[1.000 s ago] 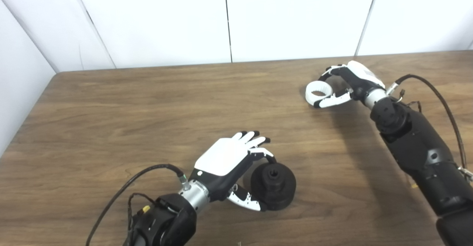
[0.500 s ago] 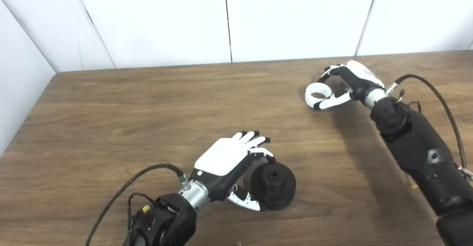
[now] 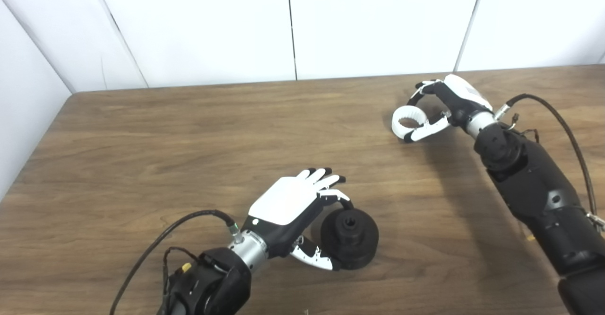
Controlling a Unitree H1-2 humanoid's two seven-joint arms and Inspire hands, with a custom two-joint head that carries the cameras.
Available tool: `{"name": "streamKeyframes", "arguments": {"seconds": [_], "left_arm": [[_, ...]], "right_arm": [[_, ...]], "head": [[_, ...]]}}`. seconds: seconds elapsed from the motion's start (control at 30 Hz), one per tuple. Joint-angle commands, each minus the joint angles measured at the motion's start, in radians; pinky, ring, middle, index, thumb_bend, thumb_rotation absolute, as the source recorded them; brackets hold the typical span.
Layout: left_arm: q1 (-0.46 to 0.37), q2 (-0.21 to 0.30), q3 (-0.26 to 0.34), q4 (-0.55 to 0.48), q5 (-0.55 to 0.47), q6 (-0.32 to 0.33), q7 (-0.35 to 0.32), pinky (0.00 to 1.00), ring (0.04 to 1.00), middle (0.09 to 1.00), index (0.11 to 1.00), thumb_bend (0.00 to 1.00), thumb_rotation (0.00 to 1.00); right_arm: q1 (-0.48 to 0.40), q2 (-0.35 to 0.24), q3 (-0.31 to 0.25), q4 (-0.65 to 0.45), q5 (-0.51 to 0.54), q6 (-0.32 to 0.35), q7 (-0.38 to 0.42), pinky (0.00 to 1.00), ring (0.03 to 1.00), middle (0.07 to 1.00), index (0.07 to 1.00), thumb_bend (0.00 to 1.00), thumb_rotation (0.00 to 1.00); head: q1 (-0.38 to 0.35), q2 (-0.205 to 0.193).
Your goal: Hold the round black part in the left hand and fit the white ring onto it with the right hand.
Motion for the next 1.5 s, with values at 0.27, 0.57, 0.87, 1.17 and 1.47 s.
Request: {"name": "streamKeyframes", "arguments": {"seconds": [0.27,0.57,0.87,1.17,1.47], "left_arm": [[0.000,0.003,0.001,-0.010,0.011,-0.004,0.000,1.00,1.000,0.956,0.714,0.90,0.22],[-0.004,0.000,0.002,0.001,0.009,-0.004,0.005,1.00,1.000,0.956,0.713,0.90,0.21],[-0.002,-0.001,0.001,0.008,0.018,-0.004,0.012,1.00,1.000,0.953,0.714,0.90,0.22],[-0.001,-0.001,0.001,0.011,0.018,-0.001,0.015,1.00,1.000,0.958,0.715,0.89,0.22],[-0.005,-0.011,0.001,0.011,0.021,0.004,0.014,1.00,1.000,0.957,0.712,0.90,0.22]], "right_arm": [[-0.031,-0.021,-0.027,-0.035,0.018,-0.030,-0.013,0.86,0.946,0.878,0.494,0.52,0.15],[0.008,-0.035,-0.057,-0.162,0.038,0.005,0.029,0.83,0.936,0.865,0.493,0.52,0.15],[0.061,-0.043,-0.089,-0.327,0.055,0.051,0.078,0.86,0.940,0.869,0.491,0.52,0.15],[0.139,-0.053,-0.116,-0.534,0.070,0.089,0.129,0.89,0.951,0.867,0.491,0.52,0.16],[0.224,-0.053,-0.153,-0.735,0.089,0.142,0.172,0.92,0.961,0.869,0.490,0.52,0.16]], "head": [[-0.002,0.000],[-0.006,0.002],[-0.007,0.001],[-0.011,0.005],[-0.009,0.011]]}}
